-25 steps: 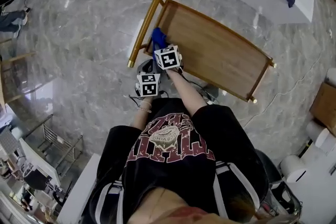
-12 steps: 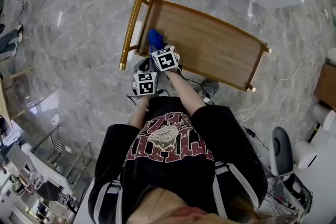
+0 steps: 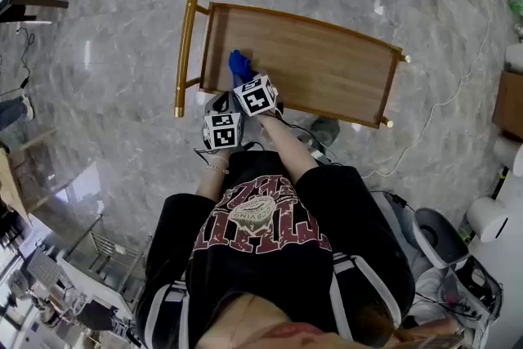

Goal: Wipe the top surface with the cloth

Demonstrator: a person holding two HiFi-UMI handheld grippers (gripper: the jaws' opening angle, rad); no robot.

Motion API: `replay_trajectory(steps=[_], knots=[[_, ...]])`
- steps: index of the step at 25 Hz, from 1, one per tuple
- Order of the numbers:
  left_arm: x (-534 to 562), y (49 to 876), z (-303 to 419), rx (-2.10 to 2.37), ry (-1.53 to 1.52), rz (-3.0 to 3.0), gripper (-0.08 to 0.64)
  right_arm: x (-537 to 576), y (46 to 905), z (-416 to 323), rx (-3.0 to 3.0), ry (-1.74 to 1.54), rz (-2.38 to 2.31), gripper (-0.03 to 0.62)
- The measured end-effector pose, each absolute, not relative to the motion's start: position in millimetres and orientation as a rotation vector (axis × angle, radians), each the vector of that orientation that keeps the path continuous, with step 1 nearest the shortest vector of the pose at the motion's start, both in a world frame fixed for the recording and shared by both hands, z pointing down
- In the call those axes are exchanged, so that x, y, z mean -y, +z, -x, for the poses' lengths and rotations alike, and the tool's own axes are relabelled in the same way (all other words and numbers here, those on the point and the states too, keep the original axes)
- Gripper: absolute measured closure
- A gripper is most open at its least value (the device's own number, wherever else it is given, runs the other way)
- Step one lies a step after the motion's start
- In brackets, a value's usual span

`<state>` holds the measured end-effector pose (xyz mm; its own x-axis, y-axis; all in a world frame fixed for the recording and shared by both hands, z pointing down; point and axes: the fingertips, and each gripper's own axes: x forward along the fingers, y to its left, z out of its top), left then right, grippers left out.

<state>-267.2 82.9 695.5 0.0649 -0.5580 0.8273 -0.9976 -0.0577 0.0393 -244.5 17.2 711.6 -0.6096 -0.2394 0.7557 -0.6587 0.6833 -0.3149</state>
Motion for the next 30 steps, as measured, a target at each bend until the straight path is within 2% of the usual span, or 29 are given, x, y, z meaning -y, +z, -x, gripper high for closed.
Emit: replay_trajectory(steps=[30], knots=[[-54.5,712.0,173.3,1.335,0.990,-1.879,0.512,-12.4,716.8,133.0,2.130,0.792,-0.870,0.503]])
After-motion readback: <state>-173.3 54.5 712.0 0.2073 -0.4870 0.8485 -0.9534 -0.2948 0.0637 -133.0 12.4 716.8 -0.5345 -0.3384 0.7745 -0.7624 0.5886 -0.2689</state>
